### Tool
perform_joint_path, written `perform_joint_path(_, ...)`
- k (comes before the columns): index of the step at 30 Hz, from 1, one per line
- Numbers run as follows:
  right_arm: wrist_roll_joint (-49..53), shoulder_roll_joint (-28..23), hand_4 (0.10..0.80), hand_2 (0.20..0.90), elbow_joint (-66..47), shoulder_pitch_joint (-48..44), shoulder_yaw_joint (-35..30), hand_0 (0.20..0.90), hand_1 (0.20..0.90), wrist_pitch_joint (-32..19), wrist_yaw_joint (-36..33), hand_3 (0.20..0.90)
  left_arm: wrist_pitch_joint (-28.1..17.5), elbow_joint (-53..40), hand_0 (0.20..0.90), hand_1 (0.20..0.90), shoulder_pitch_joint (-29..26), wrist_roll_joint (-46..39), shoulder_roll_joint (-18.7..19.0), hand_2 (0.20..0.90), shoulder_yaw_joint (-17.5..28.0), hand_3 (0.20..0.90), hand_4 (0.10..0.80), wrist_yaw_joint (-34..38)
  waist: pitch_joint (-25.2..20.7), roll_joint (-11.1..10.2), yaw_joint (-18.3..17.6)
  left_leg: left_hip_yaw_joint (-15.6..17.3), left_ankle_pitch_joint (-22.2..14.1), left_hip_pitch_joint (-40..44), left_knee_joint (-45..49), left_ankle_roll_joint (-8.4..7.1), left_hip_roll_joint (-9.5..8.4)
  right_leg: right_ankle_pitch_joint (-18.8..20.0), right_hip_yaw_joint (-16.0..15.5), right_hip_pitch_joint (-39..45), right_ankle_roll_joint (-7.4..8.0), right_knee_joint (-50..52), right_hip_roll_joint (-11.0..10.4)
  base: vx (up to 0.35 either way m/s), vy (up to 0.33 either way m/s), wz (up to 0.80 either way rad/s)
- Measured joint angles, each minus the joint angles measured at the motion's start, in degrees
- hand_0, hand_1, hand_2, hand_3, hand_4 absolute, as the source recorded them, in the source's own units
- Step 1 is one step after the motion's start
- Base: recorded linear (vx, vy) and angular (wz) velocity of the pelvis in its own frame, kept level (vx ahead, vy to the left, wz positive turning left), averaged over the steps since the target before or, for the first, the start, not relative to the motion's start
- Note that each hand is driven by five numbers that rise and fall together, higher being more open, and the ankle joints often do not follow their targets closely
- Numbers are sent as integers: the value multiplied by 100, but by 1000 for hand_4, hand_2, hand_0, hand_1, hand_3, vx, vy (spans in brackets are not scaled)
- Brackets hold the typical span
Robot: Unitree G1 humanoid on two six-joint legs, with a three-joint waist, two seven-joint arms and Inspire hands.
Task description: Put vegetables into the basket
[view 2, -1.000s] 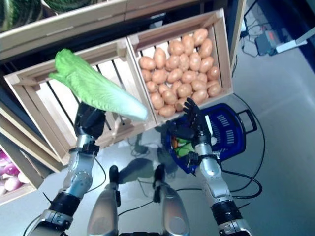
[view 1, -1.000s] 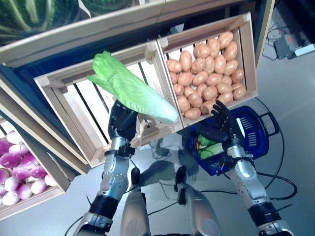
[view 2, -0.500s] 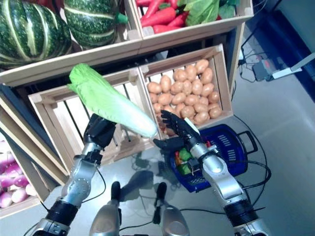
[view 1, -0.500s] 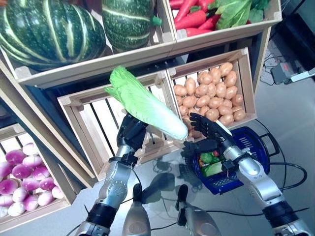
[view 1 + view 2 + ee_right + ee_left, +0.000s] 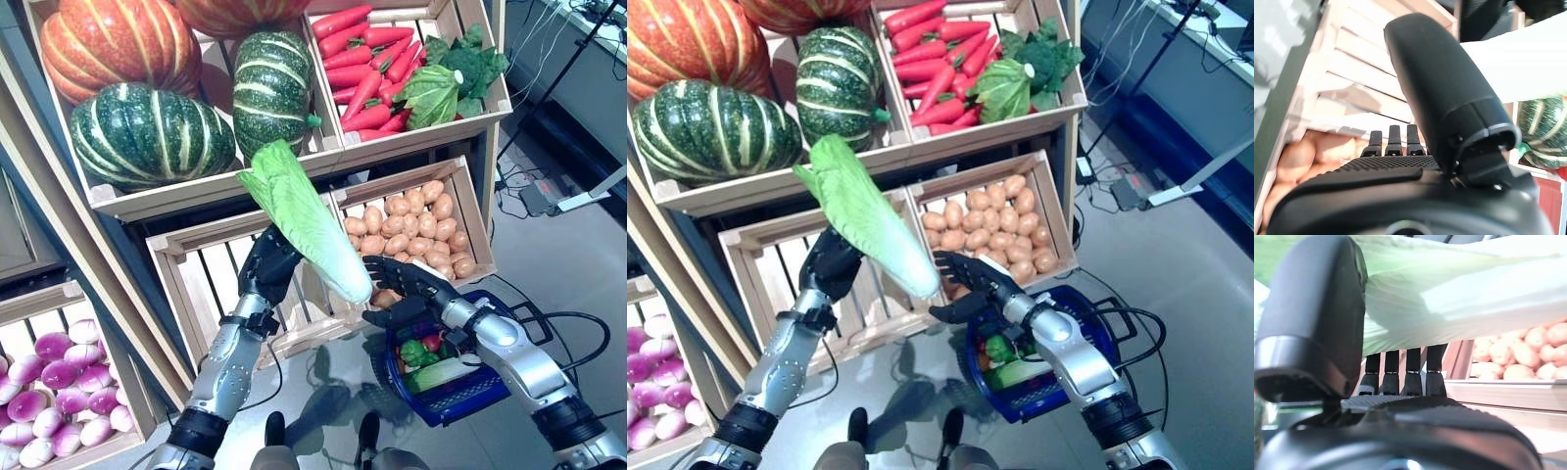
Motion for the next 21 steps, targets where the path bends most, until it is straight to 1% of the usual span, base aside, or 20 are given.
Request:
perform_joint_path(2, 400, 135, 800, 900, -5, -14, 24, 900, 900, 123, -2, 900, 8, 0, 300, 300, 4, 113, -1, 300, -6, 300, 400, 0, -85, 3, -8, 17, 0, 18, -8, 0, 1, 0, 13, 4, 0, 0, 1, 8, 4, -2)
perform_joint_path(5, 730, 374, 800, 900, -14, -23, 64, 900, 900, 199, -14, 900, 9, 0, 300, 300, 5, 114, -4, 300, -7, 300, 400, 0, -199, 34, -5, 39, 1, 62, -23, 2, -1, 1, 28, 31, 2, 0, -2, 4, 2, -1)
perform_joint_path(8, 1016, 423, 800, 900, -12, -31, 77, 900, 900, 242, -127, 900, 9, 1, 300, 300, 11, 82, 6, 300, 4, 300, 400, 1, -216, 63, 10, 41, 1, 128, -29, 2, 1, 0, 28, 98, 2, -2, -2, 0, 0, 0)
perform_joint_path(12, 1527, 540, 800, 900, 1, -31, 90, 900, 900, 252, -460, 900, 8, 9, 300, 300, 122, -134, -4, 300, 25, 300, 400, 2, -361, 106, 8, 51, 2, 135, -35, 3, 2, 0, 31, 99, 2, -3, -2, 0, 0, 0)
perform_joint_path(21, 1968, 711, 800, 900, 0, -32, 131, 900, 900, 283, -1007, 900, 7, 9, 300, 300, 179, -128, -5, 300, 4, 300, 400, 6, -510, 150, 10, 55, 3, 139, -41, 5, 3, 0, 33, 97, 3, -3, -3, 0, 0, 0)
